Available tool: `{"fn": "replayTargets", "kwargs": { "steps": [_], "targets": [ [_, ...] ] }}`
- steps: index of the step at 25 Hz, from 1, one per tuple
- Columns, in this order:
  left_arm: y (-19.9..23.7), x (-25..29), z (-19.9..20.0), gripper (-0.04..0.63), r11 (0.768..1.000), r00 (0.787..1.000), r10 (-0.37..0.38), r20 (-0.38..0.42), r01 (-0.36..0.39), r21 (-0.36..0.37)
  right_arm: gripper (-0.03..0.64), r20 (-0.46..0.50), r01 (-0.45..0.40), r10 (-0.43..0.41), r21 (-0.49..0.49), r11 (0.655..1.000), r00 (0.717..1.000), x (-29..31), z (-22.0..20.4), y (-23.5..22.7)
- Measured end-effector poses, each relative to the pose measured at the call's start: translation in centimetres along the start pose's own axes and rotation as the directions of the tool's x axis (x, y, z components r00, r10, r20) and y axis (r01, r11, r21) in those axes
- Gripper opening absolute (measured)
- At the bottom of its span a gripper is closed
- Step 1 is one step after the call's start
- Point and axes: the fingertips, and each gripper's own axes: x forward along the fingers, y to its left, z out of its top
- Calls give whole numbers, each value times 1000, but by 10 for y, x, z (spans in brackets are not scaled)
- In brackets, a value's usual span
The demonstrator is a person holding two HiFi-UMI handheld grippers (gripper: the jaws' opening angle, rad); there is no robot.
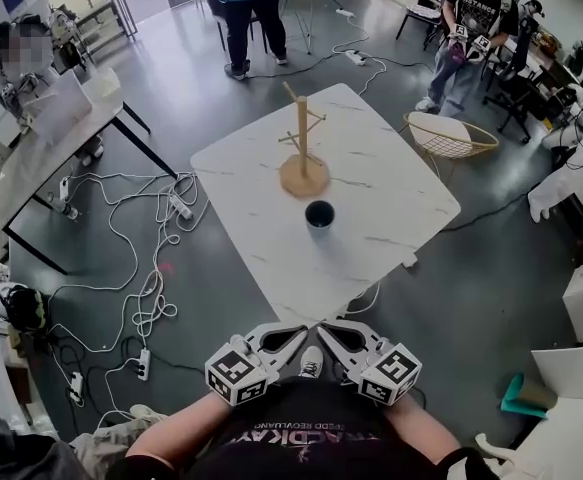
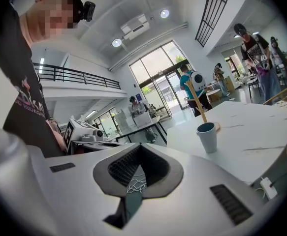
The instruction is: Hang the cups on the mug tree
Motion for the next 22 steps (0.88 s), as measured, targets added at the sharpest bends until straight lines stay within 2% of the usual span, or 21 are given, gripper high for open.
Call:
{"fn": "replayTargets", "kwargs": {
  "steps": [22],
  "targets": [
    [9, -23, 4, -6, 1000, 1000, 9, 2, -9, 0, 9, 23, 26, -26, -2, 1000, 999, 17, 6, 4]
  ]
}}
